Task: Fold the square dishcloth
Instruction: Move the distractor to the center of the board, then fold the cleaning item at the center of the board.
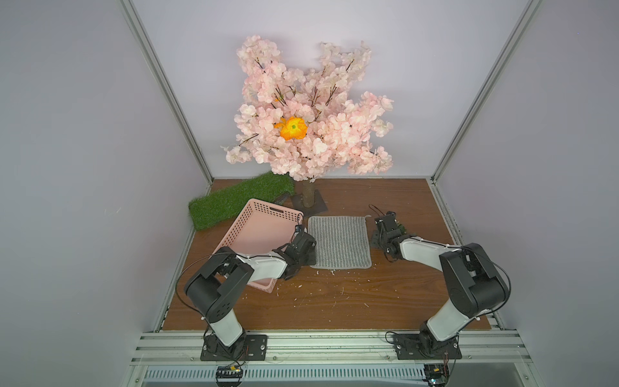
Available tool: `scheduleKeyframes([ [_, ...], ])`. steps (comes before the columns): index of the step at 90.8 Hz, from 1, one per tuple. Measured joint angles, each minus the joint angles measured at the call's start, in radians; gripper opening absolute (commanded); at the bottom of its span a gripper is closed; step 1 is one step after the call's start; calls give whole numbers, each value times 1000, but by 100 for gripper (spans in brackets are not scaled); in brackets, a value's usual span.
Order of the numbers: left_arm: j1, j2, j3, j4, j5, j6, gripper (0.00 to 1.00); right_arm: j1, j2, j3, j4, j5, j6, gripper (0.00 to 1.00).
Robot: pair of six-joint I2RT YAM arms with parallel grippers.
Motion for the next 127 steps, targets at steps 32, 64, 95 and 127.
scheduleKeyframes([
  [32,0,9,10,0,9,8,17,-14,107,193,17,-72,-53,40],
  [64,21,14,124,-40,-22,78,42,-14,241,347,10,-95,-88,44],
  [95,113,195,393,-42,-37,198,49,-16,286,433,0,-97,-106,46],
  [127,149,386,599,-95,-27,285,59,-16,303,444,-9,-103,-124,46],
])
